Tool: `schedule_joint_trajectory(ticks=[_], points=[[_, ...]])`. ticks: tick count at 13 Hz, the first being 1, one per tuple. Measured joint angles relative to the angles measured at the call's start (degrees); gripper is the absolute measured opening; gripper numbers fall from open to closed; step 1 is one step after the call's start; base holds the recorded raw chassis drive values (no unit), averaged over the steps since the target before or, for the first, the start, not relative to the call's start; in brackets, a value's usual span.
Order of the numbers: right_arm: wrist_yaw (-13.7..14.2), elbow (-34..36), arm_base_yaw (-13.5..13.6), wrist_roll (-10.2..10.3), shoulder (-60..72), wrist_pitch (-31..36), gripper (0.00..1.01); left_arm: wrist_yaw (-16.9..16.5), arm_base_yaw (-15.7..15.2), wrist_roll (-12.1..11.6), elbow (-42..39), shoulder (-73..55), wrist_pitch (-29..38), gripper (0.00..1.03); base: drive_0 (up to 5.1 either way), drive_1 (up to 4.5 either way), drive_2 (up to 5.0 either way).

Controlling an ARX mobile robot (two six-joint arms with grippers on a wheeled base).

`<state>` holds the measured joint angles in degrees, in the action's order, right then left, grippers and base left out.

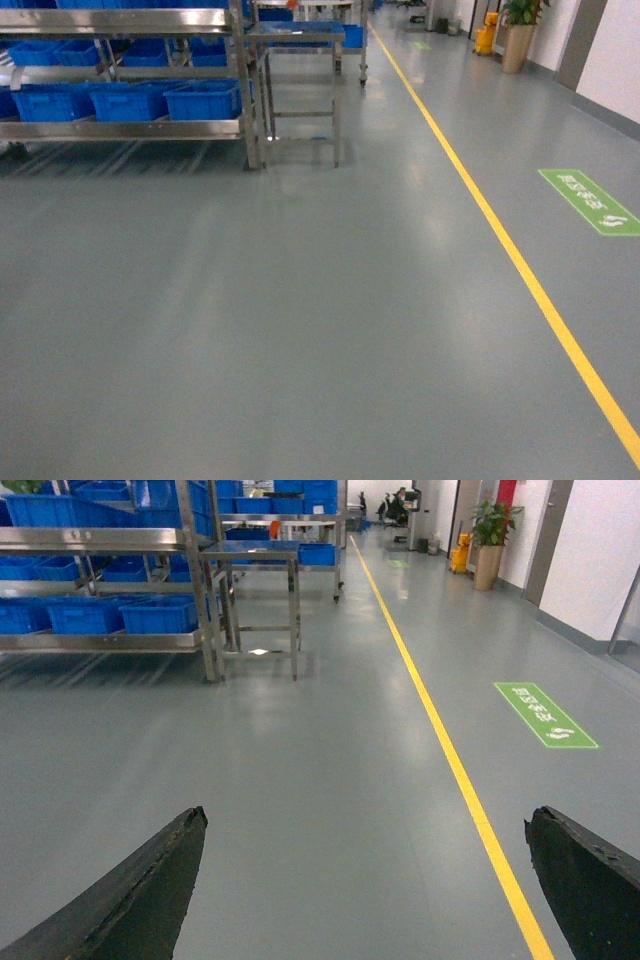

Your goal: Pick blue part to blue bin on bottom shelf

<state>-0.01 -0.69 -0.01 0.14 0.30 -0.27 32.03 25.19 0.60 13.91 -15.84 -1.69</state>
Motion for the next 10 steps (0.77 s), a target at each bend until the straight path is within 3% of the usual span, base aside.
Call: schedule_joint_trajectory(ticks=[10], points=[[0.0, 0.0, 0.0, 0.0, 0.0, 0.0, 0.98, 0.17, 0.0, 0.0, -0.04, -0.02, -0.07, 0.44, 0.0, 4.14, -4.2]])
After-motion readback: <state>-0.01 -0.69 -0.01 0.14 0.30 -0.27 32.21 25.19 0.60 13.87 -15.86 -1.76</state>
